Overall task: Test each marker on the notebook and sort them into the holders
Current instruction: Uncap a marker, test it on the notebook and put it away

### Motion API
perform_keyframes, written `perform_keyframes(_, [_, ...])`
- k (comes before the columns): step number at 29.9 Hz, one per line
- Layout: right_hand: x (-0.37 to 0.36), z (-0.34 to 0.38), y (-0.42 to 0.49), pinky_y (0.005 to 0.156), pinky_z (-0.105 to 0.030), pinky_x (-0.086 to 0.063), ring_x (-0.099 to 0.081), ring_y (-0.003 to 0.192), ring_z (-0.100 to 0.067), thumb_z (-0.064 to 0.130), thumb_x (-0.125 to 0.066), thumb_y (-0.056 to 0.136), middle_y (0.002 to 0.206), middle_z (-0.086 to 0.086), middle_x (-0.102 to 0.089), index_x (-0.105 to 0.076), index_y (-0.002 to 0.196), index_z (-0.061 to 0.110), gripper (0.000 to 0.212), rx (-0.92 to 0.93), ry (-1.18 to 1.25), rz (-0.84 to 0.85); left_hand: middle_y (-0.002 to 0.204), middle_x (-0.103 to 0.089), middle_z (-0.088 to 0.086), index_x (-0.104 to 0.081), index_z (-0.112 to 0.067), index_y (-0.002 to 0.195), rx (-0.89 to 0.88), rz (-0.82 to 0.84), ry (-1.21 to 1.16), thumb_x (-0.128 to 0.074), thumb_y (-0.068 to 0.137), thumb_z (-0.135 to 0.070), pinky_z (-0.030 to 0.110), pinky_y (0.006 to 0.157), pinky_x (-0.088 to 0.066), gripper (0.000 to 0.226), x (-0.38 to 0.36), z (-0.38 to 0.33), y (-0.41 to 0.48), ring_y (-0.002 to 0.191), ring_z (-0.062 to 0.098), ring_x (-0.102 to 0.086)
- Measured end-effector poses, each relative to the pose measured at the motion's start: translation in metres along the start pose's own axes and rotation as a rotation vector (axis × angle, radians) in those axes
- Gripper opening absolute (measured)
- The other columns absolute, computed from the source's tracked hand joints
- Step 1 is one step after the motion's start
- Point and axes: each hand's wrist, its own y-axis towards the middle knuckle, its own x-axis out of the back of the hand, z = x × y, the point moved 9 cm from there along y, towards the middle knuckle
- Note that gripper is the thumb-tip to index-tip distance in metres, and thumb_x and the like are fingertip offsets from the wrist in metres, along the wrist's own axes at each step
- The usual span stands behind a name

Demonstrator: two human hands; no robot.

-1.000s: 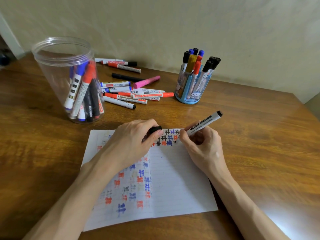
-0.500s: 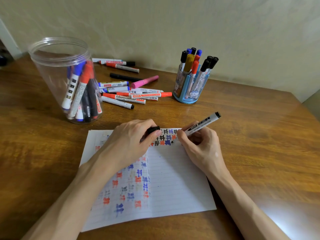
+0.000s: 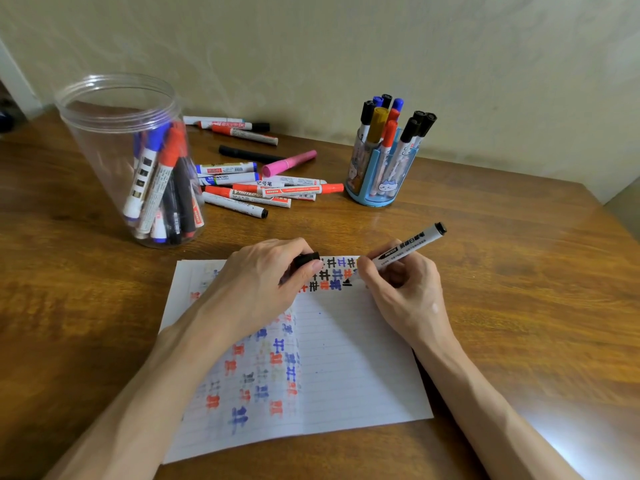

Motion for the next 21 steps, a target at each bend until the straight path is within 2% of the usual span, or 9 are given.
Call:
perform_keyframes(5, [-0.0011, -0.0010, 0.0006, 0.057, -0.030, -0.058, -0.072, 0.063, -0.015, 0.021, -0.074, 0.096, 0.077, 0.008, -0.078, -0.071, 0.080, 0.021, 0.016, 0.000, -0.020, 0.018, 0.089, -0.061, -0.017, -0.057, -0.033, 0.104, -0.002, 0.001, 0.006, -0.035, 0.101, -0.058, 0.034, 0.072, -0.053, 0.033, 0.0001, -0.0003, 0.0003, 0.084, 0.001, -0.056])
perform_keyframes(10, [-0.0036, -0.0018, -0.0004, 0.052, -0.017, -0.045, -0.063, 0.056, -0.006, 0.019, -0.075, 0.092, 0.068, 0.015, -0.072, -0.068, 0.075, 0.020, 0.018, -0.007, -0.050, 0.037, 0.090, -0.061, -0.017, -0.057, -0.033, 0.106, -0.004, 0.007, 0.005, -0.036, 0.102, -0.057, 0.033, 0.072, -0.054, 0.033, -0.0005, -0.0001, 0.0004, 0.085, 0.001, -0.057])
perform_keyframes(16, [-0.0006, -0.0027, 0.0005, 0.050, -0.020, -0.045, -0.061, 0.052, -0.007, 0.016, -0.072, 0.095, 0.067, 0.010, -0.073, -0.070, 0.078, 0.014, 0.017, -0.023, 0.000, 0.012, 0.086, -0.060, -0.017, -0.058, -0.033, 0.103, -0.003, -0.007, 0.000, -0.037, 0.102, -0.056, 0.034, 0.072, -0.052, 0.032, 0.0015, -0.0005, -0.0005, 0.084, 0.002, -0.056])
perform_keyframes(21, [-0.0004, -0.0024, 0.0004, 0.053, -0.023, -0.051, -0.069, 0.061, -0.013, 0.020, -0.072, 0.095, 0.076, 0.010, -0.076, -0.070, 0.081, 0.015, 0.015, -0.015, -0.020, 0.001, 0.089, -0.060, -0.018, -0.057, -0.034, 0.105, 0.000, 0.002, 0.004, -0.036, 0.101, -0.057, 0.034, 0.073, -0.054, 0.032, -0.0001, 0.0004, -0.0007, 0.086, 0.002, -0.057])
